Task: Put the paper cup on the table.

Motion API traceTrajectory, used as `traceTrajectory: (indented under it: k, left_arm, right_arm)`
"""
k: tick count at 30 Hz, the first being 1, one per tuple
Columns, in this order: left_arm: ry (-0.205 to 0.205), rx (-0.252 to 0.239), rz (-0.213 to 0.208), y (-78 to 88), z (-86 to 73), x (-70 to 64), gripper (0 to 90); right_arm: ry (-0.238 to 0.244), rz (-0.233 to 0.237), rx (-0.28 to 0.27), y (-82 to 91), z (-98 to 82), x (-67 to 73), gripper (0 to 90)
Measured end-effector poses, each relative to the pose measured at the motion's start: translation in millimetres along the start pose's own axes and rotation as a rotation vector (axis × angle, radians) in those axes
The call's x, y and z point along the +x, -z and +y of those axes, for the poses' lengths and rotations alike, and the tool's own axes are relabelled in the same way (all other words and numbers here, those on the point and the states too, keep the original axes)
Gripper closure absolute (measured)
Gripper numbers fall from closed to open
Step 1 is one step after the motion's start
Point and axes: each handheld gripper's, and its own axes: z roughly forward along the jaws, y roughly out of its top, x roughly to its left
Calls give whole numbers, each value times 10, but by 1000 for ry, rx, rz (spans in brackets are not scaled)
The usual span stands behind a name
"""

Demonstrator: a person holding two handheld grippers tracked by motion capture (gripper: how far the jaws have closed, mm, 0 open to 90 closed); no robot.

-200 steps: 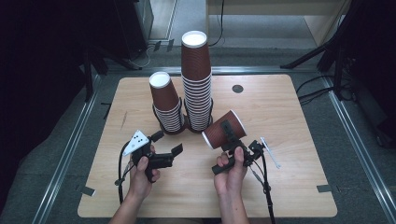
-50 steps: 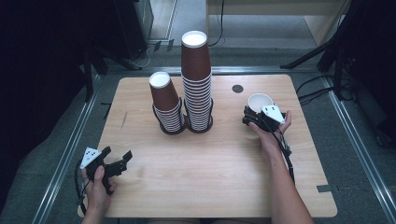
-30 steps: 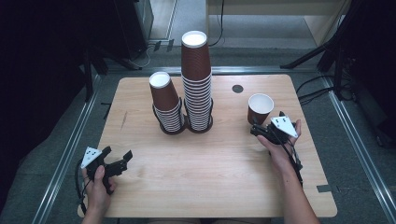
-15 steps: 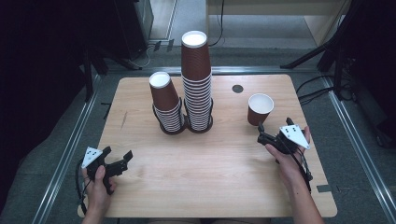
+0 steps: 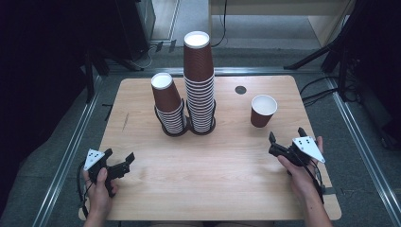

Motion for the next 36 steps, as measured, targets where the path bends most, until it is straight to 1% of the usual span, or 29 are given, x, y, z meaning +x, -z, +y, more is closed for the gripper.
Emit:
traceTrajectory:
  k: [5, 11, 16, 21, 24, 26, 30, 36]
  left_arm:
    - [3, -1, 2, 1, -2, -1, 17]
    - [4, 0, 6, 5, -4, -2, 17]
    - [6, 0, 8, 5, -4, -1, 17]
    - [7, -1, 10, 5, -4, 0, 17]
    - [6, 0, 11, 7, -6, -1, 17]
    - [7, -1, 11, 10, -6, -2, 17]
    - [7, -1, 10, 12, -8, 0, 17]
    - [9, -14, 17, 29, -13, -4, 17]
  right_arm:
    - [4, -6, 1, 109, -36, -73, 0]
    - [-4, -15, 0, 248, -72, -167, 0]
    - [2, -28, 5, 363, -110, -255, 0]
    - [4, -39, 17, 426, -173, -315, 0]
    - [0, -48, 19, 464, -181, -332, 0]
    - [9, -55, 19, 487, -180, -344, 0]
    - [7, -57, 26, 566, -194, -383, 0]
    - [38, -52, 25, 684, -223, -418, 0]
